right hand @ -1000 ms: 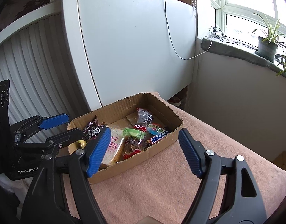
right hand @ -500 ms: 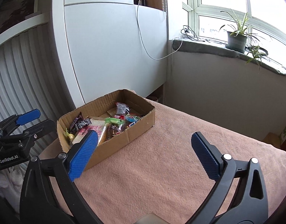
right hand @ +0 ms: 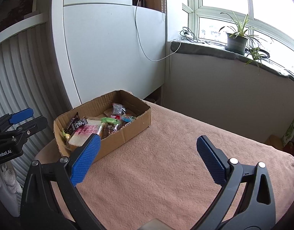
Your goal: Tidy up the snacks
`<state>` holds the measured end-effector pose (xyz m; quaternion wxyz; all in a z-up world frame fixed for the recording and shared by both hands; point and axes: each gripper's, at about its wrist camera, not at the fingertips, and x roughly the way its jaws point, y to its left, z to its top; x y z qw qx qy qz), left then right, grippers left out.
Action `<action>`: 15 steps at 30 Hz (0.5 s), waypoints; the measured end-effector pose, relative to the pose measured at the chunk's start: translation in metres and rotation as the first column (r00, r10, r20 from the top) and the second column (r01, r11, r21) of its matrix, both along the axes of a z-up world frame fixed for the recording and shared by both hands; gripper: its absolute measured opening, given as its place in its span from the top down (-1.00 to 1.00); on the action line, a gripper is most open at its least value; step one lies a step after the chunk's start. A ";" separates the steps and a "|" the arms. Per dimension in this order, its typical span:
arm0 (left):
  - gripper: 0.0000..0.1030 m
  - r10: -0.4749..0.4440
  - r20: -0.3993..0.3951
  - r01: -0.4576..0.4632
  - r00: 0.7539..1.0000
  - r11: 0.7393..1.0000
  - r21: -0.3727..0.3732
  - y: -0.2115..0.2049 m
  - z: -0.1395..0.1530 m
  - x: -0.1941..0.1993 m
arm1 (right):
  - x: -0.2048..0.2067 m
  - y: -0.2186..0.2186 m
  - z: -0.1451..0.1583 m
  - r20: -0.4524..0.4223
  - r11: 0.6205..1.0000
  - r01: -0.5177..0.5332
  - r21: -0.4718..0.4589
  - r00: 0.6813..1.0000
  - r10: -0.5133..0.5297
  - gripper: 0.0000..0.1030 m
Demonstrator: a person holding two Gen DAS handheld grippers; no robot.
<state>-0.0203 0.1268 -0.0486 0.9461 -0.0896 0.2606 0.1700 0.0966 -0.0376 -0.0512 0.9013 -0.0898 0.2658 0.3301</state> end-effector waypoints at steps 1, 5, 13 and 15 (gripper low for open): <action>-0.53 -0.001 -0.001 0.001 1.000 1.000 0.002 -0.001 0.000 0.000 | 0.000 -0.001 0.000 0.000 1.000 -0.001 0.001 1.000 0.001 -0.98; -0.53 -0.003 -0.002 0.003 1.000 1.000 0.000 -0.001 0.000 0.000 | -0.001 -0.001 -0.001 -0.002 1.000 0.004 0.002 1.000 -0.004 -0.98; -0.53 -0.003 -0.001 0.003 1.000 1.000 -0.002 -0.004 0.001 -0.001 | 0.002 -0.005 -0.005 -0.015 1.000 0.018 0.003 1.000 -0.018 -0.98; -0.53 -0.002 -0.002 0.002 1.000 1.000 -0.002 -0.005 0.001 -0.001 | 0.001 -0.006 -0.004 -0.016 1.000 0.018 0.006 1.000 -0.018 -0.98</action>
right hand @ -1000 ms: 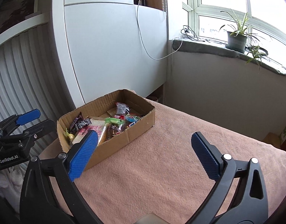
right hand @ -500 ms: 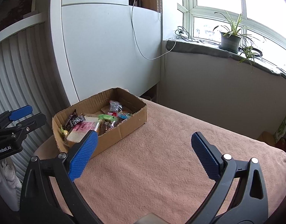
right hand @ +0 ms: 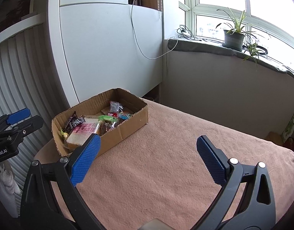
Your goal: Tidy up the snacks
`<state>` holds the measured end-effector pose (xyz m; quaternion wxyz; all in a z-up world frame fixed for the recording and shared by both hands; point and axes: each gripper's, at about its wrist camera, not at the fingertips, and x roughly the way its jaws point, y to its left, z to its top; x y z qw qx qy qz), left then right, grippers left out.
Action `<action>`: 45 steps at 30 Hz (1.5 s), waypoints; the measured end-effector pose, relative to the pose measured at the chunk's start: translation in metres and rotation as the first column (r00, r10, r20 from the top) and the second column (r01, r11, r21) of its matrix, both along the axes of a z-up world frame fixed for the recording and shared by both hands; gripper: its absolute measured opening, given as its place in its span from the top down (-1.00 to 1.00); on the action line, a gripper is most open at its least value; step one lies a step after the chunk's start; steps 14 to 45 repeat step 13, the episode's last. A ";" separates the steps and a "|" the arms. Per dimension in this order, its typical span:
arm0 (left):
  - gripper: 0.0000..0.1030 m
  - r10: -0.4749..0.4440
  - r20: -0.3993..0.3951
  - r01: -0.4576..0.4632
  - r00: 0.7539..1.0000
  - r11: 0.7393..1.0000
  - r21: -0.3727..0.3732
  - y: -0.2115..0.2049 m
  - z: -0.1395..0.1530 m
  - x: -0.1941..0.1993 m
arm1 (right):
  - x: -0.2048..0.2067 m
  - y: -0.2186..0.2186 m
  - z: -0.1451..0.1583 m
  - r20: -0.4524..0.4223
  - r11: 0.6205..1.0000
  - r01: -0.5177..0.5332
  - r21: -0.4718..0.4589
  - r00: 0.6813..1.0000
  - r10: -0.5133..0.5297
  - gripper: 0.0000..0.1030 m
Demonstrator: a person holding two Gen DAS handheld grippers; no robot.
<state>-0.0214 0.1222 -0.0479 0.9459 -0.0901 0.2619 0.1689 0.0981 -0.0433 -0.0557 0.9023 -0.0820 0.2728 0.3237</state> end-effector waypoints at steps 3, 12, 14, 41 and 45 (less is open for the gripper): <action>-0.53 -0.001 -0.001 0.001 1.000 1.000 0.001 -0.001 0.000 0.000 | 0.000 -0.001 -0.001 0.003 1.000 0.001 -0.004 1.000 -0.001 -0.98; -0.53 -0.007 -0.002 0.007 1.000 1.000 0.002 -0.002 -0.001 0.001 | 0.002 -0.006 -0.004 -0.009 1.000 0.012 -0.004 1.000 -0.012 -0.98; -0.53 -0.007 -0.003 0.007 1.000 1.000 0.001 -0.002 -0.001 0.001 | 0.003 -0.006 -0.005 -0.010 1.000 0.015 -0.005 1.000 -0.015 -0.98; -0.53 -0.007 -0.003 0.007 1.000 1.000 0.001 -0.002 -0.001 0.001 | 0.003 -0.006 -0.005 -0.010 1.000 0.015 -0.005 1.000 -0.015 -0.98; -0.53 -0.007 -0.003 0.007 1.000 1.000 0.001 -0.002 -0.001 0.001 | 0.003 -0.006 -0.005 -0.010 1.000 0.015 -0.005 1.000 -0.015 -0.98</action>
